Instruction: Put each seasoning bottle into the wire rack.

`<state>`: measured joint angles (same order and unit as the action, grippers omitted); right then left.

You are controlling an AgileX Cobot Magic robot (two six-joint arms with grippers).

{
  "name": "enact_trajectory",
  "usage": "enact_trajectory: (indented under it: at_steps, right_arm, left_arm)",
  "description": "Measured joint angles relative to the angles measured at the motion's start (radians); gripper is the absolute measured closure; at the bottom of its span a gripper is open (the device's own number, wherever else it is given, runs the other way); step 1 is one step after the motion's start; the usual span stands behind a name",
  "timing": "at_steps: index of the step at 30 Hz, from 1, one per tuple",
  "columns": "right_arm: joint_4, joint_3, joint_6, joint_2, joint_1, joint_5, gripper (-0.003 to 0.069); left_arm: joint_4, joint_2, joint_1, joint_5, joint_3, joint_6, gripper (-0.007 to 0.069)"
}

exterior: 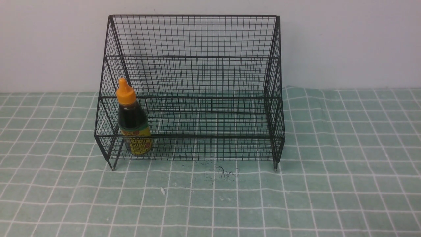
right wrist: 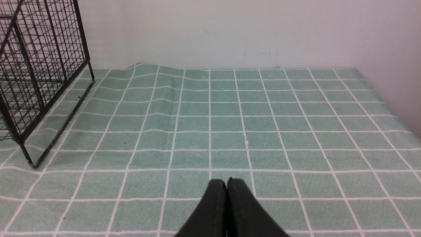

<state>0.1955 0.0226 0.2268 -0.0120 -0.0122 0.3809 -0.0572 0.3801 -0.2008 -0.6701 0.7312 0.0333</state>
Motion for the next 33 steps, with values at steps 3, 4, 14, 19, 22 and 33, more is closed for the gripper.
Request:
enact_trajectory:
  at_steps: [3, 4, 14, 19, 22, 33]
  right_arm:
    - [0.0, 0.0, 0.0, 0.0, 0.0, 0.0, 0.0673]
    - [0.0, 0.0, 0.0, 0.0, 0.0, 0.0, 0.0673]
    - [0.0, 0.0, 0.0, 0.0, 0.0, 0.0, 0.0673]
    - [0.0, 0.0, 0.0, 0.0, 0.0, 0.0, 0.0673]
    - [0.0, 0.0, 0.0, 0.0, 0.0, 0.0, 0.0673]
    - [0.0, 0.0, 0.0, 0.0, 0.0, 0.0, 0.0673]
  left_arm:
    - [0.002, -0.048, 0.028, 0.068, -0.098, -0.048, 0.0631]
    - [0.002, -0.075, 0.045, 0.101, -0.148, -0.064, 0.0631]
    - [0.019, -0.381, 0.158, 0.315, -0.66, -0.137, 0.0631]
    - [0.019, -0.391, 0.163, 0.334, -0.757, -0.137, 0.0631]
    - [0.018, -0.391, 0.163, 0.302, -0.759, -0.137, 0.0631]
    - [0.017, -0.391, 0.164, 0.301, -0.759, -0.137, 0.0631]
